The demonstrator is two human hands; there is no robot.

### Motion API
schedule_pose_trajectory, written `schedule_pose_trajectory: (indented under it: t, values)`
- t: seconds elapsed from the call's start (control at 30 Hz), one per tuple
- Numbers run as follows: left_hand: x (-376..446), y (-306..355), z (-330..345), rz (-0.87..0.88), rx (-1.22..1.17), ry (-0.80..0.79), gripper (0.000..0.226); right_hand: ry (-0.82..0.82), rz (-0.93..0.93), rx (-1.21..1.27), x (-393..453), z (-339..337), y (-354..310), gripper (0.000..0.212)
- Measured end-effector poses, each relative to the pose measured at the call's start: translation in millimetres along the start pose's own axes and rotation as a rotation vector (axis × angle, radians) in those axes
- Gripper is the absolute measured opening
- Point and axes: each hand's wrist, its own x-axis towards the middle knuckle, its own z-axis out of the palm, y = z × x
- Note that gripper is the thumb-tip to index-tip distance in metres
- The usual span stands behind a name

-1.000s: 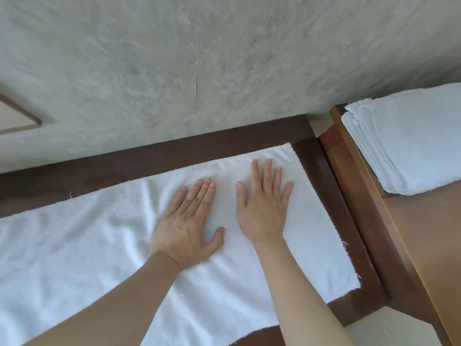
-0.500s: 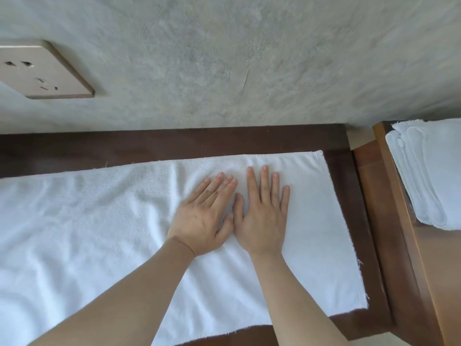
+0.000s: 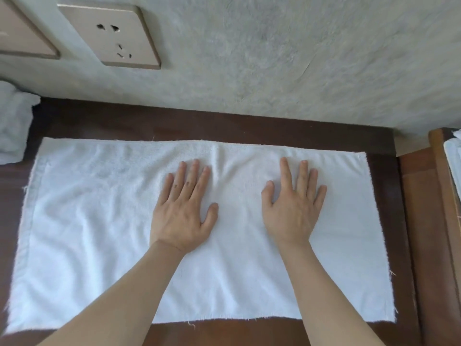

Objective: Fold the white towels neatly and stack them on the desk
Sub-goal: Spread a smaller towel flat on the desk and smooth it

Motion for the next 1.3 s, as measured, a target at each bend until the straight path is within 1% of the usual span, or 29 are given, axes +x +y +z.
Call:
schedule_pose_trajectory:
  t: [0.03,0.07,0.13,0.2,0.27,0.3,0.43,0.53,0.63,0.77,0.83,0.9,0.97,1.03,1.1,1.17,1.23,1.3]
  values:
    - [2.4,0.5,1.2,-0.007,0.011,-0.009,0.073,0.022,-0.014,0.04,0.3,-2.5,-13.4,0.059]
    - [3.0,1.0,1.7,-0.014,0.011,-0.018,0.072,0.046,-0.067,0.09,-1.6,-4.2,-30.4,0.055]
    - [4.6,1.5,0.9,-0.018,0.001,-0.04,0.071,0.069,-0.238,0.2,-9.6,-6.3,-71.7,0.05]
    - [3.7,1.2,0.3,-0.019,0.023,-0.076,0.075,-0.041,-0.341,0.369,-23.0,-3.4,-109.8,0.051]
    - [2.3,1.7,-1.2,0.002,0.02,-0.069,0.079,-0.155,-0.343,0.492,-32.8,3.7,-127.4,0.054]
    - [2.3,1.5,-1.9,0.012,0.008,-0.062,0.08,-0.168,-0.324,0.502,-34.4,8.7,-128.5,0.057]
    - [4.7,-1.3,0.0,0.008,-0.007,-0.089,0.083,-0.055,-0.323,0.412,-33.7,20.7,-119.2,0.061]
    - [1.7,-15.1,-0.1,0.04,0.007,-0.087,0.075,-0.004,-0.328,0.361,-35.0,23.6,-122.7,0.065]
    - [-3.6,-68.8,-6.6,-0.057,0.011,-0.027,0.061,0.042,-0.352,0.254,-35.9,29.2,-126.9,0.068]
    - [-9.9,-151.5,-26.6,-0.111,0.037,-0.025,0.062,0.02,-0.365,0.099,-37.3,31.8,-129.8,0.069]
    - [-8.5,-180.7,-34.5,-0.17,0.03,-0.021,0.064,0.007,-0.36,0.075,-37.4,32.8,-130.5,0.069]
    - [-6.0,-196.7,-38.9,-0.211,0.022,-0.022,0.066,-0.002,-0.348,0.064,-37.4,33.4,-130.4,0.069]
    - [-3.7,-200.9,-40.8,-0.224,0.015,-0.013,0.067,-0.013,-0.341,0.042,-37.0,33.0,-132.4,0.069]
    - [-3.8,-196.0,-42.9,-0.199,-0.016,0.006,0.067,-0.024,-0.335,0.023,-37.2,31.5,-132.4,0.069]
    - [-8.3,-186.2,-47.0,-0.142,-0.085,0.055,0.064,-0.027,-0.331,0.013,-37.3,31.1,-133.7,0.069]
    - [-23.6,-171.3,-47.9,-0.045,-0.143,0.083,0.063,-0.023,-0.326,0.007,-37.7,31.5,-134.0,0.069]
    - [-52.0,-152.2,-39.1,0.055,-0.145,0.059,0.066,-0.027,-0.318,0.007,-37.3,31.7,-135.1,0.069]
    - [-82.2,-139.5,-26.6,0.089,-0.059,-0.031,0.07,-0.048,-0.309,-0.002,-37.0,31.2,-135.5,0.069]
